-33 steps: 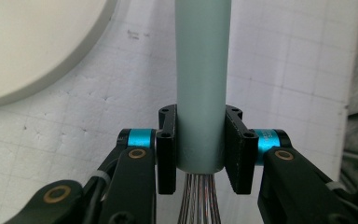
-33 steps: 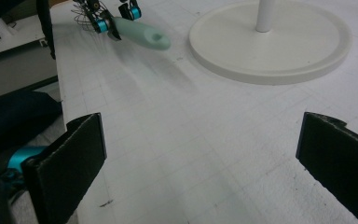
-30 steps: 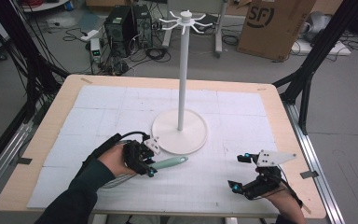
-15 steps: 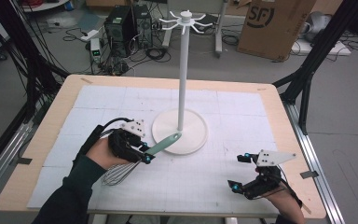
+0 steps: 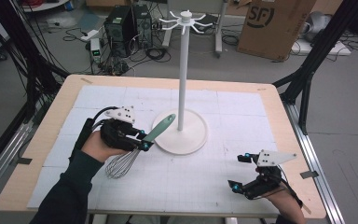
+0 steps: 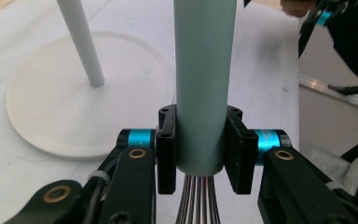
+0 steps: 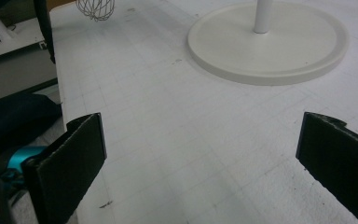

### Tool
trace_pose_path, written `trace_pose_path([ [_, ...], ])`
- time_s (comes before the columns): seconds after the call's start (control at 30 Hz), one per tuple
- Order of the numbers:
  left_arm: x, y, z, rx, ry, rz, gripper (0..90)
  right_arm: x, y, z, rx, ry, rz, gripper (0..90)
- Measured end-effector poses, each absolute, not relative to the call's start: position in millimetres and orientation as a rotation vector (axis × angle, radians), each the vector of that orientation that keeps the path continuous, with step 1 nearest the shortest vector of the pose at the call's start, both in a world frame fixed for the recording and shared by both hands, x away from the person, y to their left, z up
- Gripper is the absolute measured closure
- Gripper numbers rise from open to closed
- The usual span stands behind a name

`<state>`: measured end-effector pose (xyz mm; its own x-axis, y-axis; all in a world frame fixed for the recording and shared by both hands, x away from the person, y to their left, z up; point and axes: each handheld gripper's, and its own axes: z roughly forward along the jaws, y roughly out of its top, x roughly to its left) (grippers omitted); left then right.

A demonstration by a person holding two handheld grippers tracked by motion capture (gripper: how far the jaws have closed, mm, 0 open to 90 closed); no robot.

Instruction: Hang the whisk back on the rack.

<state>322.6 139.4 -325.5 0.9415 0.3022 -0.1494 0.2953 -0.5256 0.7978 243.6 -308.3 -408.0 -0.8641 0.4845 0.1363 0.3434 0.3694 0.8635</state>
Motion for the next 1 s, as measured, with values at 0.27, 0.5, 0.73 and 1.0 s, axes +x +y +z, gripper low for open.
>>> trace_pose_path([
  [0.27, 330.1, 146.8, -311.4, 2.057, 0.459, 0.043, 69.3, 243.3, -309.6, -407.7, 0.756, 2.477, 1.513, 0.6],
  [0.5, 335.6, 149.1, -295.9, 2.001, 0.454, 0.065, 69.3, 242.9, -312.0, -407.0, 0.755, 2.466, 1.519, 0.6],
  [0.73, 340.5, 149.2, -279.6, 1.969, 0.428, 0.068, 69.3, 242.6, -313.4, -406.8, 0.757, 2.460, 1.526, 0.6],
  [1.0, 347.6, 149.5, -262.8, 1.946, 0.412, 0.065, 69.3, 242.2, -315.1, -406.7, 0.762, 2.460, 1.530, 0.6],
])
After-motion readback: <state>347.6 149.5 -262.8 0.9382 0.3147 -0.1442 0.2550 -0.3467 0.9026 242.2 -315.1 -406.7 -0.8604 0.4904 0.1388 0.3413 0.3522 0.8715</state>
